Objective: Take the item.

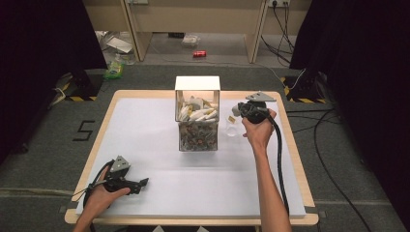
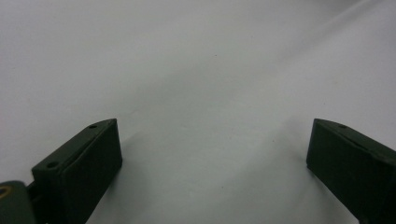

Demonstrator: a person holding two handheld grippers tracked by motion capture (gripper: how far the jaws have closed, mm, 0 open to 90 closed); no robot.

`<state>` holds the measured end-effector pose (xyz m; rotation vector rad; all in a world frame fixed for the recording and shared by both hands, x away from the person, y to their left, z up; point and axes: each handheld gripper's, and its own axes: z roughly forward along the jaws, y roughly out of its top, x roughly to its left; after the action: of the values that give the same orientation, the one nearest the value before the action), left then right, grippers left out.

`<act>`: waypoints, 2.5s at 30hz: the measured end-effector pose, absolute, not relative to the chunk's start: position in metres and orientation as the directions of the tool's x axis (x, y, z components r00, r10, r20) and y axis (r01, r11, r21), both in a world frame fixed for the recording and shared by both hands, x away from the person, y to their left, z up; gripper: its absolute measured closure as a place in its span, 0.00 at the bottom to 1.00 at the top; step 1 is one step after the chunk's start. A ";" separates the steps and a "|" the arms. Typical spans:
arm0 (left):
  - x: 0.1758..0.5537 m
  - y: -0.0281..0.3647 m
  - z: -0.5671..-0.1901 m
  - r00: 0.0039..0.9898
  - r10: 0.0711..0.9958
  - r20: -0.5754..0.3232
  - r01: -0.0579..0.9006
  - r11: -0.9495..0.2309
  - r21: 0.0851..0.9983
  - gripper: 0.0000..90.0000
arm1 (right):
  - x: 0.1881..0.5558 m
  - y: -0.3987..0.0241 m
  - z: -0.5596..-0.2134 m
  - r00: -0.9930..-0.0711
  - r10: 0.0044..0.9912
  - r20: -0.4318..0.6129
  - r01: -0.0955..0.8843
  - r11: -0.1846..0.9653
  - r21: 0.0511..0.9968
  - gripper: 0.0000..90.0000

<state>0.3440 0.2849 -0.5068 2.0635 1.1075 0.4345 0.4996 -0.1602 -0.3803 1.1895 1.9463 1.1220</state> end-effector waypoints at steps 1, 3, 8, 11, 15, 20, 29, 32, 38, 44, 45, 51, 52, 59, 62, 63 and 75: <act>0.344 0.285 -0.507 0.570 0.820 -0.046 0.568 -0.354 0.743 0.03 | 0.499 -0.160 -0.380 -0.429 0.902 -0.056 0.405 0.247 0.880 0.97; 0.344 0.285 -0.507 0.570 0.820 -0.045 0.568 -0.354 0.743 0.03 | 0.499 -0.159 -0.379 -0.433 0.900 -0.058 0.399 0.249 0.883 0.97; 0.344 0.285 -0.507 0.570 0.820 -0.045 0.568 -0.354 0.743 0.03 | 0.500 -0.156 -0.382 -0.433 0.898 -0.073 0.410 0.269 0.871 0.97; 0.344 0.285 -0.507 0.570 0.821 -0.048 0.569 -0.352 0.743 0.03 | 0.502 -0.154 -0.385 -0.435 0.897 -0.074 0.417 0.274 0.867 0.97; 0.344 0.285 -0.507 0.570 0.820 -0.050 0.569 -0.350 0.744 0.03 | 0.503 -0.152 -0.387 -0.439 0.895 -0.074 0.423 0.278 0.863 0.96; 0.344 0.285 -0.507 0.570 0.820 -0.051 0.570 -0.350 0.744 0.03 | 0.505 -0.150 -0.390 -0.438 0.896 -0.073 0.433 0.282 0.856 0.94; 0.344 0.285 -0.507 0.570 0.820 -0.052 0.571 -0.350 0.743 0.03 | 0.503 -0.152 -0.387 -0.436 0.897 -0.070 0.429 0.275 0.861 0.92; 0.344 0.285 -0.507 0.570 0.820 -0.051 0.571 -0.351 0.743 0.03 | 0.502 -0.154 -0.384 -0.434 0.898 -0.068 0.425 0.271 0.864 0.91; 0.344 0.285 -0.507 0.570 0.820 -0.049 0.571 -0.352 0.742 0.03 | 0.499 -0.158 -0.380 -0.431 0.900 -0.065 0.426 0.266 0.865 0.81; 0.344 0.285 -0.507 0.570 0.820 -0.048 0.571 -0.353 0.742 0.03 | 0.497 -0.160 -0.378 -0.429 0.902 -0.049 0.453 0.262 0.852 0.55; 0.344 0.285 -0.507 0.570 0.820 -0.048 0.570 -0.353 0.742 0.03 | 0.496 -0.160 -0.378 -0.430 0.902 -0.043 0.459 0.259 0.850 0.51; 0.344 0.285 -0.507 0.570 0.821 -0.048 0.569 -0.352 0.743 0.03 | 0.491 -0.159 -0.376 -0.415 0.909 -0.044 0.487 0.262 0.833 0.36; 0.344 0.285 -0.507 0.570 0.821 -0.048 0.569 -0.352 0.743 0.03 | 0.491 -0.159 -0.376 -0.415 0.909 -0.044 0.487 0.262 0.833 0.36; 0.344 0.285 -0.507 0.570 0.821 -0.043 0.569 -0.356 0.742 0.03 | 0.479 -0.166 -0.376 -0.417 0.908 -0.038 0.483 0.257 0.837 0.34; 0.344 0.285 -0.507 0.569 0.821 -0.045 0.570 -0.354 0.742 0.03 | 0.474 -0.169 -0.378 -0.419 0.907 -0.036 0.477 0.254 0.841 0.34; 0.344 0.285 -0.507 0.569 0.821 -0.045 0.570 -0.354 0.741 0.03 | 0.472 -0.171 -0.378 -0.421 0.906 -0.035 0.477 0.254 0.841 0.34; 0.344 0.284 -0.507 0.569 0.821 -0.041 0.569 -0.358 0.740 0.03 | 0.452 -0.179 -0.388 -0.436 0.899 -0.036 0.466 0.260 0.846 0.34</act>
<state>0.3438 0.2844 -0.5067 2.0699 1.1077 0.4398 0.4516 -0.1787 -0.3883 1.2320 2.0112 1.0822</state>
